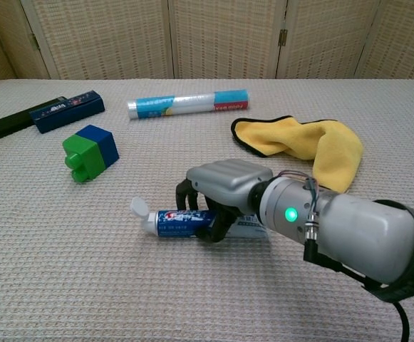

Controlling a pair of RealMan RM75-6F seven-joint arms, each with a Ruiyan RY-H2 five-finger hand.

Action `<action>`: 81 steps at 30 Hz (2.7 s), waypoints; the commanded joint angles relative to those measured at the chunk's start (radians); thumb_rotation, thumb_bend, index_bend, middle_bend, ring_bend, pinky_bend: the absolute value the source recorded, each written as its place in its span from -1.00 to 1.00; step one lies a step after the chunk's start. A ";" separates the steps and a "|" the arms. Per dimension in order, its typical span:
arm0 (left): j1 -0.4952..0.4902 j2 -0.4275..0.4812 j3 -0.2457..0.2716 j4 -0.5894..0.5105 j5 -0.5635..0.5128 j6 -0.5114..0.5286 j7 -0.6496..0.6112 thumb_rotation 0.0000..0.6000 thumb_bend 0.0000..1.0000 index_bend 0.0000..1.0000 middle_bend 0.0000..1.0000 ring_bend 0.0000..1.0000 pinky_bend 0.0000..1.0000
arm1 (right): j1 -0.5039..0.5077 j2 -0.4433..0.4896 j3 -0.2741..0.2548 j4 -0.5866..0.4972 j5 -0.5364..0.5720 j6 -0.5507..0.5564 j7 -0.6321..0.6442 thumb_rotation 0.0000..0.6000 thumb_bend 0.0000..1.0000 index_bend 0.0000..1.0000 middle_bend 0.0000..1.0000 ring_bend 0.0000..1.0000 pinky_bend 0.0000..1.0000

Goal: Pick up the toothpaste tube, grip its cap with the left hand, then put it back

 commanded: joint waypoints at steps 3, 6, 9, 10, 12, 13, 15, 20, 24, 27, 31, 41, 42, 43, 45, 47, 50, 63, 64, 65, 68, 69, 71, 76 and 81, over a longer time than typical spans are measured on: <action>-0.018 0.005 -0.008 -0.007 0.011 -0.012 -0.008 1.00 -0.07 -0.74 -0.81 -0.83 -1.00 | -0.003 0.016 -0.001 -0.016 -0.039 -0.005 0.034 1.00 0.32 0.11 0.01 0.16 0.04; -0.045 0.008 -0.019 -0.015 0.033 -0.027 -0.009 1.00 -0.07 -0.72 -0.74 -0.77 -0.99 | 0.001 0.056 0.003 -0.048 -0.070 -0.024 0.059 1.00 0.44 0.15 0.04 0.20 0.11; -0.082 0.011 -0.030 -0.019 0.068 -0.048 -0.009 1.00 -0.06 -0.67 -0.63 -0.67 -0.94 | 0.019 0.127 0.011 -0.102 -0.090 -0.078 0.083 1.00 0.48 0.16 0.05 0.21 0.12; -0.096 0.012 -0.033 -0.020 0.080 -0.056 -0.011 1.00 -0.05 -0.66 -0.59 -0.63 -0.91 | 0.027 0.152 0.016 -0.118 -0.095 -0.095 0.090 1.00 0.48 0.16 0.05 0.21 0.12; -0.128 0.011 -0.042 -0.022 0.110 -0.072 -0.023 1.00 -0.05 -0.61 -0.48 -0.52 -0.83 | 0.047 0.209 0.026 -0.152 -0.110 -0.133 0.098 1.00 0.49 0.16 0.05 0.22 0.13; -0.148 0.009 -0.047 -0.019 0.128 -0.082 -0.029 1.00 -0.03 -0.58 -0.43 -0.46 -0.79 | 0.059 0.242 0.036 -0.169 -0.116 -0.158 0.111 1.00 0.49 0.17 0.06 0.22 0.13; -0.179 0.005 -0.053 -0.015 0.156 -0.099 -0.033 1.00 0.02 -0.51 -0.22 -0.26 -0.52 | 0.079 0.290 0.054 -0.188 -0.118 -0.204 0.141 1.00 0.50 0.21 0.09 0.25 0.16; -0.263 -0.004 -0.059 -0.026 0.213 -0.170 -0.034 1.00 0.09 -0.41 0.18 0.14 0.18 | 0.139 0.409 0.077 -0.215 -0.133 -0.297 0.162 1.00 0.53 0.24 0.11 0.28 0.17; -0.311 -0.008 -0.054 -0.053 0.256 -0.210 -0.004 1.00 0.10 -0.43 0.33 0.26 0.32 | 0.176 0.468 0.076 -0.235 -0.128 -0.322 0.151 1.00 0.54 0.25 0.12 0.28 0.18; -0.342 -0.008 -0.041 -0.079 0.286 -0.247 0.020 1.00 0.14 -0.46 0.45 0.35 0.41 | 0.201 0.493 0.072 -0.244 -0.106 -0.321 0.138 1.00 0.54 0.26 0.13 0.30 0.19; -0.383 -0.001 -0.028 -0.129 0.298 -0.314 0.053 1.00 0.29 -0.56 0.58 0.47 0.52 | 0.231 0.501 0.064 -0.248 -0.072 -0.314 0.133 1.00 0.55 0.28 0.14 0.32 0.21; -0.443 -0.032 -0.005 -0.200 0.298 -0.421 0.159 1.00 0.60 -0.67 0.70 0.60 0.63 | 0.283 0.492 0.033 -0.232 -0.019 -0.297 0.134 1.00 0.56 0.30 0.16 0.33 0.21; -0.447 -0.035 -0.004 -0.204 0.294 -0.431 0.170 1.00 0.60 -0.67 0.71 0.60 0.63 | 0.286 0.491 0.030 -0.232 -0.017 -0.295 0.134 1.00 0.56 0.30 0.16 0.34 0.21; -0.452 -0.040 -0.001 -0.209 0.289 -0.443 0.184 1.00 0.61 -0.67 0.71 0.61 0.63 | 0.289 0.491 0.026 -0.232 -0.015 -0.291 0.135 1.00 0.56 0.30 0.17 0.34 0.21; -0.457 -0.046 0.001 -0.214 0.279 -0.457 0.204 1.00 0.61 -0.68 0.71 0.61 0.63 | 0.292 0.490 0.020 -0.233 -0.014 -0.286 0.138 1.00 0.56 0.31 0.17 0.34 0.21; -0.462 -0.054 0.003 -0.216 0.266 -0.470 0.220 1.00 0.61 -0.68 0.71 0.61 0.63 | 0.295 0.489 0.012 -0.233 -0.016 -0.280 0.139 1.00 0.56 0.32 0.18 0.34 0.21; -0.466 -0.063 0.006 -0.216 0.254 -0.479 0.236 1.00 0.61 -0.68 0.71 0.61 0.63 | 0.298 0.486 0.003 -0.232 -0.017 -0.273 0.141 1.00 0.57 0.32 0.18 0.35 0.21; -0.473 -0.080 0.016 -0.210 0.194 -0.494 0.273 1.00 0.61 -0.69 0.71 0.61 0.63 | 0.294 0.485 -0.001 -0.242 -0.059 -0.244 0.195 1.00 0.57 0.34 0.20 0.36 0.22; -0.472 -0.081 0.018 -0.208 0.191 -0.493 0.275 1.00 0.61 -0.69 0.71 0.61 0.63 | 0.292 0.485 0.000 -0.242 -0.065 -0.241 0.202 1.00 0.57 0.35 0.20 0.36 0.23; -0.471 -0.082 0.020 -0.207 0.187 -0.491 0.275 1.00 0.61 -0.69 0.71 0.61 0.63 | 0.290 0.486 0.000 -0.242 -0.071 -0.238 0.207 1.00 0.57 0.35 0.20 0.37 0.23; -0.466 -0.086 0.026 -0.202 0.180 -0.483 0.269 1.00 0.61 -0.68 0.71 0.60 0.63 | 0.281 0.485 0.004 -0.242 -0.087 -0.229 0.231 1.00 0.57 0.37 0.21 0.37 0.24; -0.465 -0.088 0.028 -0.200 0.178 -0.479 0.265 1.00 0.61 -0.68 0.71 0.60 0.63 | 0.277 0.485 0.005 -0.241 -0.096 -0.226 0.240 1.00 0.58 0.37 0.22 0.38 0.24; -0.462 -0.091 0.031 -0.195 0.173 -0.474 0.261 1.00 0.61 -0.68 0.71 0.60 0.63 | 0.269 0.485 0.008 -0.239 -0.117 -0.221 0.261 1.00 0.59 0.38 0.22 0.38 0.24; -0.454 -0.099 0.038 -0.187 0.166 -0.457 0.247 1.00 0.61 -0.68 0.71 0.60 0.63 | 0.248 0.486 0.019 -0.238 -0.162 -0.204 0.310 1.00 0.59 0.38 0.23 0.38 0.24; -0.452 -0.106 0.042 -0.186 0.165 -0.446 0.237 1.00 0.61 -0.68 0.71 0.60 0.63 | 0.234 0.483 0.028 -0.232 -0.198 -0.197 0.355 1.00 0.59 0.40 0.23 0.39 0.24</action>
